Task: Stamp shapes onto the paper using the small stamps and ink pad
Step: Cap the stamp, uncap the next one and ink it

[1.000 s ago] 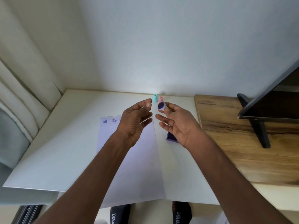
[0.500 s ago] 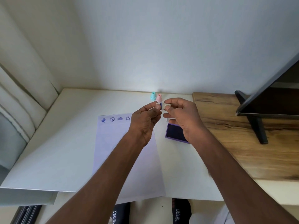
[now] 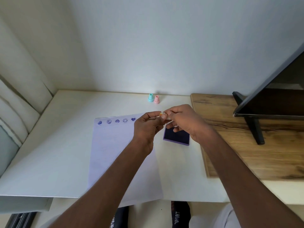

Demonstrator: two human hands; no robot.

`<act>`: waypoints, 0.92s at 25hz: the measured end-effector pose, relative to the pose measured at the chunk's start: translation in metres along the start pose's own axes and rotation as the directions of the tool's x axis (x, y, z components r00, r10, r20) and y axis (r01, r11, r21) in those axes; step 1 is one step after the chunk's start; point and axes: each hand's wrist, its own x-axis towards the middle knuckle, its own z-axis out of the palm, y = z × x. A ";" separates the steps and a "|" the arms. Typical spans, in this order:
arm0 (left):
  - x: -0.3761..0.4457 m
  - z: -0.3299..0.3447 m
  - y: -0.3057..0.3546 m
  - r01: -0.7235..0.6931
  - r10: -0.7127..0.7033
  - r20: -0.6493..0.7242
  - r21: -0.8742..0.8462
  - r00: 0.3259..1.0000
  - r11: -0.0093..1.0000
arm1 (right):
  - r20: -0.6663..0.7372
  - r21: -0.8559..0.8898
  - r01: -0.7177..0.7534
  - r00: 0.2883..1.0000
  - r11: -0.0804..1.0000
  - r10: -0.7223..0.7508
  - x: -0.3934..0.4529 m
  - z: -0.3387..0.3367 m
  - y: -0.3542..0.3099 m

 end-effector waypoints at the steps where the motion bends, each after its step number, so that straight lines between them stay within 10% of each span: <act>1: -0.002 0.000 0.000 -0.052 0.052 0.005 0.088 0.999 0.995 | 0.014 0.033 -0.030 0.999 0.999 0.030 0.000 0.000 0.000; 10: -0.014 -0.002 0.009 -0.356 0.457 0.009 0.638 0.890 0.682 | 0.129 0.383 -0.217 0.975 0.898 0.181 0.003 0.001 -0.001; 23: -0.009 -0.009 0.021 -0.414 0.450 0.106 0.613 0.887 0.672 | 0.132 0.581 -0.213 0.977 0.786 0.167 0.001 0.009 -0.005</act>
